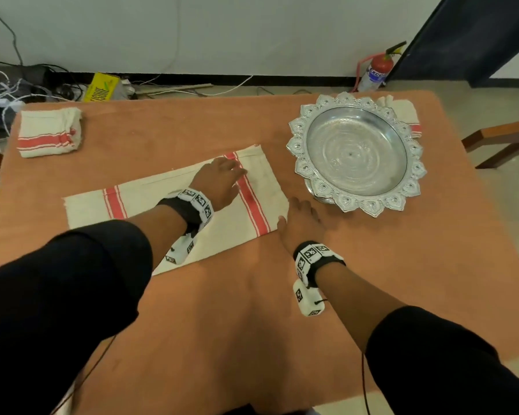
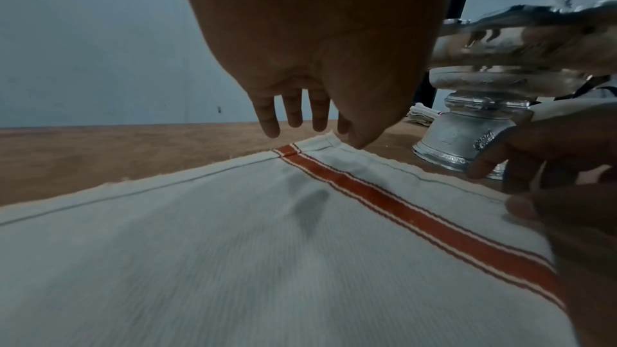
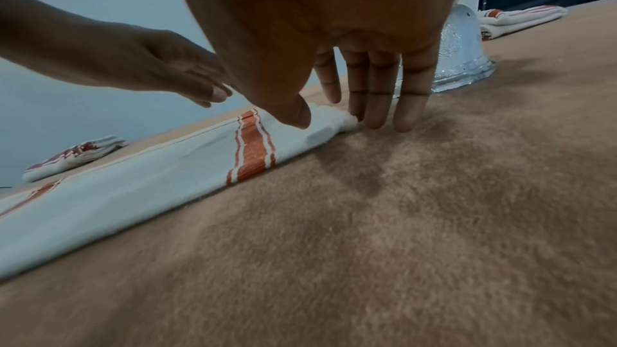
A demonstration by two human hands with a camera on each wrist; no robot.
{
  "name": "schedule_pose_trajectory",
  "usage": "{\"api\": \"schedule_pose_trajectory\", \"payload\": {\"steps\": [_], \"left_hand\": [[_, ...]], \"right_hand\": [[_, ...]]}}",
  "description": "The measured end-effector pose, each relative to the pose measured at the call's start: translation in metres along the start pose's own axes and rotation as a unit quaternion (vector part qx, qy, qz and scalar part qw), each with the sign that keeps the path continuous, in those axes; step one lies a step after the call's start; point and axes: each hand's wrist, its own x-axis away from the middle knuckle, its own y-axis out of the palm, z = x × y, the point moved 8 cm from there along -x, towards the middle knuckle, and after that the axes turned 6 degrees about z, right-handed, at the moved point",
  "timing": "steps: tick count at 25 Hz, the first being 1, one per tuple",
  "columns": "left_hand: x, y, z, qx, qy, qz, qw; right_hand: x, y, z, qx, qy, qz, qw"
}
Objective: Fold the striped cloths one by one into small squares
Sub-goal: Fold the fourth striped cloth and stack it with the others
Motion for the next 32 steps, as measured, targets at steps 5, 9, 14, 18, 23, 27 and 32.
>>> {"api": "schedule_pose_trajectory", "payload": {"steps": [5,9,14,18,23,27,32], "left_hand": [[-0.063,0.016,0.013,-0.039,0.056,-0.030,0.997],[-0.096,0.025,0.019,-0.071,0.089,-0.067,0.991],[-0.117,0.027,0.007,-0.066,0.085,-0.063,0.992],[-0.123,0.025,-0.003,-0.044,0.048,-0.039,0.997],[-0.125,0.027,-0.012,-0.008,0.007,-0.041,0.999],[-0.125,0.019,-0.014,0.038,-0.006,-0.048,0.998],[-0.124,0.011,-0.014,0.086,-0.016,-0.054,0.995]], "right_hand": [[-0.009,0.014,0.003,0.036,0.020,-0.006,0.999],[-0.010,0.014,0.006,0.048,0.031,0.003,0.998],[-0.011,0.013,0.007,0.042,0.047,0.009,0.998],[-0.012,0.014,0.008,0.020,0.033,0.000,0.999],[-0.013,0.006,0.008,-0.055,0.003,0.005,0.998],[-0.014,0.003,0.005,-0.079,-0.027,0.010,0.996],[-0.012,0.003,0.006,-0.088,-0.015,0.035,0.995]]}}
